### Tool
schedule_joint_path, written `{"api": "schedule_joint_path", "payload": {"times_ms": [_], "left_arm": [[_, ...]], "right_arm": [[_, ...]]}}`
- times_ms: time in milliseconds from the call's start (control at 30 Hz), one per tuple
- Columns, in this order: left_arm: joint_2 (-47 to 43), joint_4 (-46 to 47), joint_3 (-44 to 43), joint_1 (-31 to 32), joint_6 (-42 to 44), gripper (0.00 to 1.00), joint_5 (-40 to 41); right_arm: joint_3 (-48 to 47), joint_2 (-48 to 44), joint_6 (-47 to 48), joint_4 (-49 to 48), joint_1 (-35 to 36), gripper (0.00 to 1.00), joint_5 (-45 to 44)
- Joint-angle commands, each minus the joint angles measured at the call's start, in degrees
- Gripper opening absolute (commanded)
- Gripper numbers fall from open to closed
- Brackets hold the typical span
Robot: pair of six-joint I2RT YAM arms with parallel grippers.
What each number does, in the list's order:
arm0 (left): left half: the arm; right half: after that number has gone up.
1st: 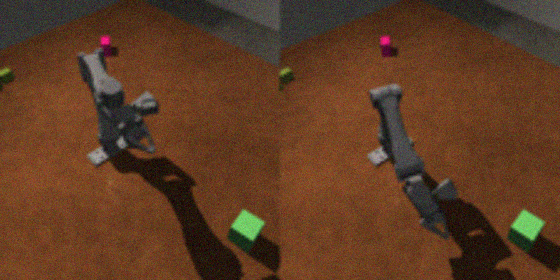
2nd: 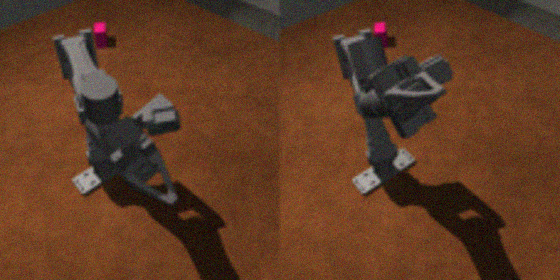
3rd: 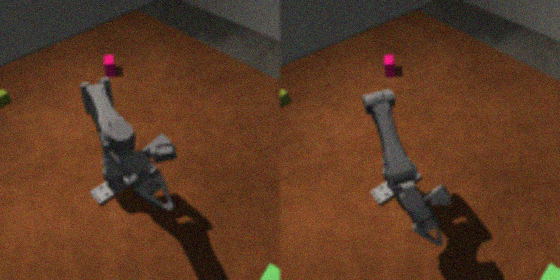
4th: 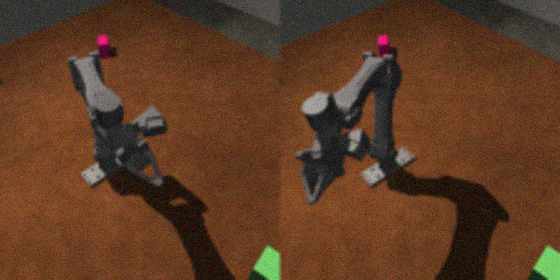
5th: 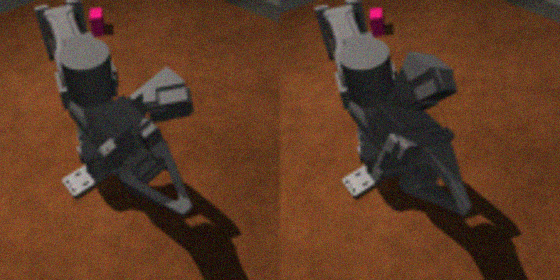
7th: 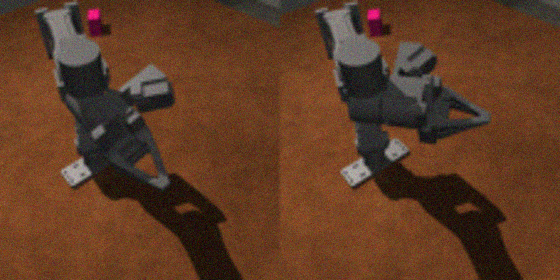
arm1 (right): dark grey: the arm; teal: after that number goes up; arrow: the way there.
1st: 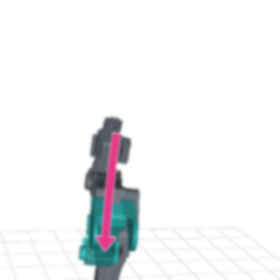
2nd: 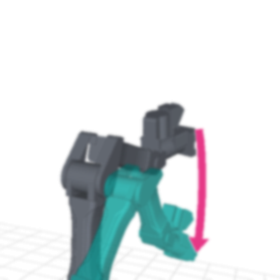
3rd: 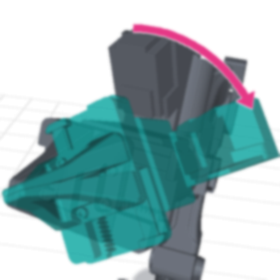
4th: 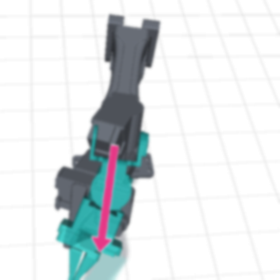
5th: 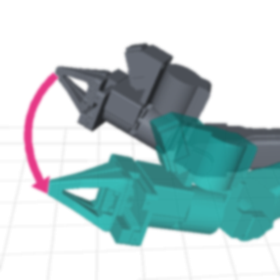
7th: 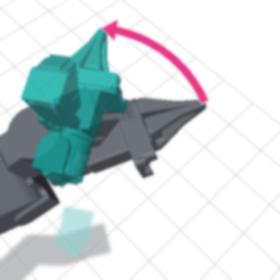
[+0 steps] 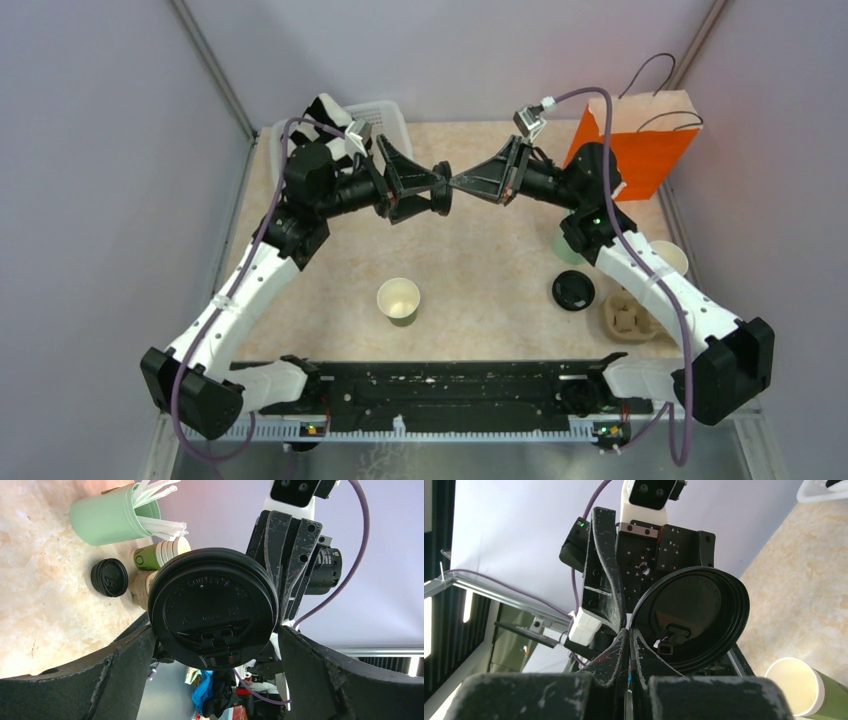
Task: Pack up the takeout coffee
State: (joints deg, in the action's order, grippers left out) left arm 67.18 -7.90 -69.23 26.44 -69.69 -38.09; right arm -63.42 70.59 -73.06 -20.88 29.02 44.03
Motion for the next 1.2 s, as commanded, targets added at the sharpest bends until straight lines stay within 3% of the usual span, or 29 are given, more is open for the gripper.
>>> {"api": "schedule_joint_path", "payload": {"times_ms": [0,133,467,567,600,700,833,1033,1167], "left_arm": [[0.55,-0.05,-2.74,0.30,1.74,0.98,-0.53],[1.10,-2.05,-3.99,0.26,2.85,0.97,-0.54],[0.80,-3.71,-4.08,0.21,4.23,0.83,-0.17],[0.76,-8.32,-5.63,0.27,7.31,0.82,1.24],[0.72,-10.74,-6.70,0.20,8.80,0.82,1.96],[0.15,-20.58,-8.97,0.18,14.39,0.82,5.19],[-1.70,-34.24,-10.82,0.16,22.43,0.81,11.35],[-4.57,-51.73,-10.73,1.04,31.40,0.75,21.38],[-2.73,-59.92,-10.23,8.35,32.76,0.74,31.22]], "right_arm": [[-1.84,0.24,2.25,0.40,0.85,0.00,-0.51],[-2.52,0.43,2.92,1.20,1.18,0.00,-0.91],[-2.51,0.25,3.37,1.70,1.46,0.00,-1.99],[-3.06,-0.07,4.92,5.70,1.49,0.00,-2.85],[-3.48,-0.26,5.91,7.71,1.44,0.02,-3.17],[-5.07,-1.46,11.00,17.49,0.32,0.21,-5.19],[-7.38,-4.41,22.71,35.48,-4.15,0.41,-10.14],[-7.02,-6.03,31.63,47.38,-6.16,0.47,-14.43],[-5.14,-6.25,34.30,50.51,-6.16,0.47,-15.45]]}}
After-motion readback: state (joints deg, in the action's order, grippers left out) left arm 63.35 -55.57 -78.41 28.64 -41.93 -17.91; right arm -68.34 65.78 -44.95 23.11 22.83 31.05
